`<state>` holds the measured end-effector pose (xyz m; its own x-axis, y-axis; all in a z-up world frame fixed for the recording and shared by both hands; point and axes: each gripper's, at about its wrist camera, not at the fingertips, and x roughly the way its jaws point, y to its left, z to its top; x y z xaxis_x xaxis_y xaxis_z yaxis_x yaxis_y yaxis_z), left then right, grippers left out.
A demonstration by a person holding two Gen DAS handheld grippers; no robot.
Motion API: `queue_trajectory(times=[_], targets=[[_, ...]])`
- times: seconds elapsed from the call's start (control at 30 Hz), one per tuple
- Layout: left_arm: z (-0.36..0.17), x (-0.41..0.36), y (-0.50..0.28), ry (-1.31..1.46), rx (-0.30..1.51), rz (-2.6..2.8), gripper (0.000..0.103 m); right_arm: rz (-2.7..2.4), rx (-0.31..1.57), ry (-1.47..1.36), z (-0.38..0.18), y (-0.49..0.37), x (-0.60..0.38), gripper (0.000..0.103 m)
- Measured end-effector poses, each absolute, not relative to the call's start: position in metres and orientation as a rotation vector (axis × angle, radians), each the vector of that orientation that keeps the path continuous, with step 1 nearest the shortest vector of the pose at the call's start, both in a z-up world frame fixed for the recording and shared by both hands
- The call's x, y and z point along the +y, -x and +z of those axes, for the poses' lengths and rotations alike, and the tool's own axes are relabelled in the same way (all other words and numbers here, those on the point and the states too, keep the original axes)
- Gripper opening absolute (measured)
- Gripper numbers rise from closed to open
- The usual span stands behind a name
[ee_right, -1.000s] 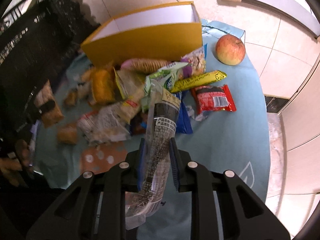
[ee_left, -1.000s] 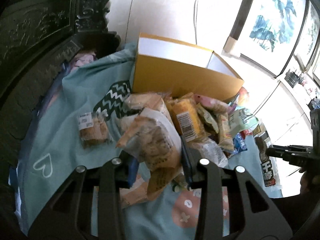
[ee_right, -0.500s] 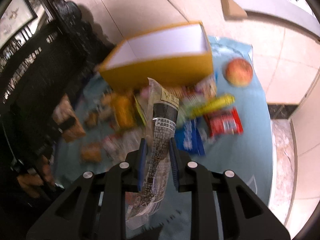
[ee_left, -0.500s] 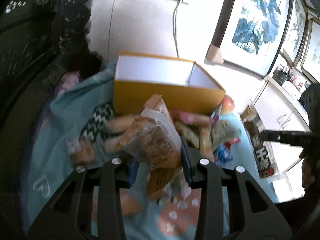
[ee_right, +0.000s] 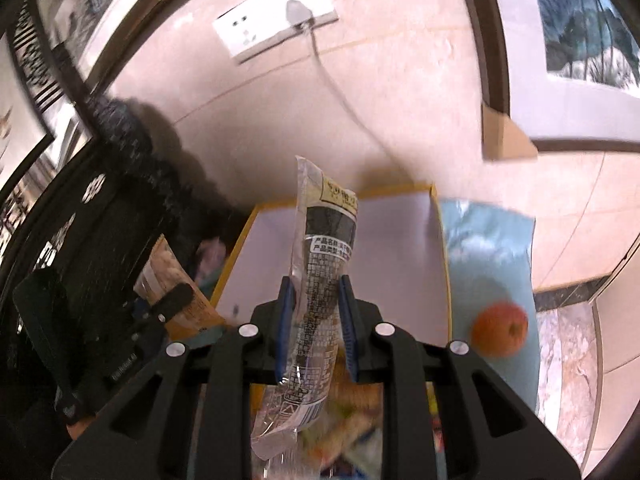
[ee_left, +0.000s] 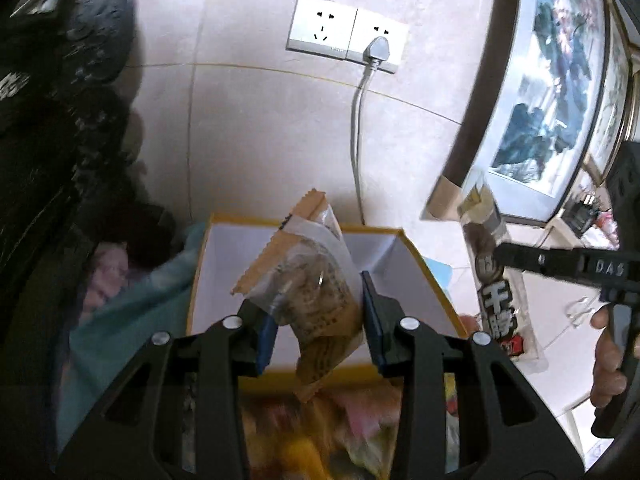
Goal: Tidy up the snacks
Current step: 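Carry both snacks over the yellow box and open both tools to drop them, then grasp the yellow barcode bread with the left tool while the right grasps the green packet, then lift both packets over the yellow box and release them inside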
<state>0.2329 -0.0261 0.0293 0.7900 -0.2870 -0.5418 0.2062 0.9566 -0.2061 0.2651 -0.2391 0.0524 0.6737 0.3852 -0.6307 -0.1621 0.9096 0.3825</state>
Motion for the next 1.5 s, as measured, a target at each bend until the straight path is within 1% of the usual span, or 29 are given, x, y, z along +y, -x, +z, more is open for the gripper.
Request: queue_trajectory(times=[0.03,0.07,0.1,0.13,0.2,0.23,0.3,0.4,0.47,0.57,0.7,0.83,0.93,0.97,1.13,1.2,1.23,1.27,1.3,1.33,1.37,1.4,1.43,1.47,1.5], targets=[[0.027,-0.029,-0.25,0.128,0.621,-0.26,0.055,0.311,0.775,-0.32,0.054,-0.28,-0.237,0.029],[0.024,-0.03,-0.266,0.117,0.64,-0.245,0.087,0.302,0.784,-0.297,0.054,-0.29,-0.233,0.044],[0.018,-0.029,-0.278,0.114,0.668,-0.222,0.097,0.268,0.786,-0.242,0.053,-0.298,-0.228,0.051],[0.011,-0.024,-0.29,0.12,0.714,-0.189,0.098,0.244,0.78,-0.203,0.053,-0.3,-0.226,0.057],[0.007,-0.017,-0.293,0.15,0.746,-0.184,0.098,0.229,0.788,-0.16,0.05,-0.298,-0.227,0.057],[0.009,-0.012,-0.286,0.157,0.731,-0.192,0.098,0.228,0.787,-0.154,0.048,-0.293,-0.23,0.057],[0.009,-0.009,-0.266,0.116,0.695,-0.177,0.098,0.229,0.807,-0.124,0.037,-0.278,-0.236,0.057],[0.001,-0.006,-0.229,0.099,0.684,-0.176,0.098,0.212,0.874,-0.075,0.006,-0.247,-0.243,0.057],[-0.015,-0.002,-0.195,0.126,0.685,-0.184,0.098,0.192,0.921,-0.039,-0.02,-0.217,-0.244,0.057],[-0.047,-0.002,-0.155,0.131,0.743,-0.176,0.098,0.151,0.987,-0.056,-0.06,-0.172,-0.249,0.057],[-0.09,-0.011,-0.119,0.04,0.822,-0.168,0.098,0.094,1.055,-0.139,-0.1,-0.133,-0.252,0.057],[-0.105,-0.023,-0.11,0.019,0.852,-0.179,0.098,0.067,1.11,-0.215,-0.123,-0.114,-0.253,0.057],[-0.106,-0.034,-0.115,0.002,0.844,-0.192,0.098,0.071,1.11,-0.229,-0.121,-0.115,-0.25,0.058],[-0.107,-0.036,-0.118,0.0,0.847,-0.19,0.098,0.074,1.112,-0.237,-0.119,-0.12,-0.248,0.061],[-0.118,-0.048,-0.139,0.033,0.887,-0.187,0.098,0.078,1.125,-0.218,-0.121,-0.146,-0.229,0.061],[-0.129,-0.055,-0.147,0.006,0.914,-0.186,0.098,0.053,1.153,-0.15,-0.136,-0.161,-0.222,0.062],[-0.137,-0.058,-0.151,-0.013,0.935,-0.18,0.098,0.049,1.184,-0.132,-0.146,-0.167,-0.22,0.064],[-0.144,-0.06,-0.155,-0.021,0.956,-0.179,0.098,0.057,1.193,-0.134,-0.151,-0.17,-0.219,0.07],[-0.15,-0.06,-0.158,-0.022,0.979,-0.178,0.098,0.058,1.189,-0.128,-0.154,-0.171,-0.217,0.07],[-0.153,-0.059,-0.159,-0.022,0.989,-0.174,0.097,0.057,1.187,-0.119,-0.154,-0.171,-0.216,0.069],[-0.155,-0.056,-0.16,-0.009,0.992,-0.178,0.087,0.059,1.184,-0.102,-0.153,-0.17,-0.215,0.066],[-0.155,-0.052,-0.161,0.02,0.993,-0.202,0.076,0.061,1.181,-0.086,-0.152,-0.168,-0.214,0.063],[-0.156,-0.049,-0.161,0.023,0.995,-0.216,0.053,0.062,1.175,-0.071,-0.151,-0.166,-0.213,0.056],[-0.156,-0.048,-0.16,0.03,0.995,-0.232,0.045,0.076,1.178,-0.075,-0.151,-0.165,-0.214,0.051],[-0.156,-0.045,-0.159,0.044,1.0,-0.247,0.044,0.086,1.179,-0.077,-0.15,-0.162,-0.216,0.049]])
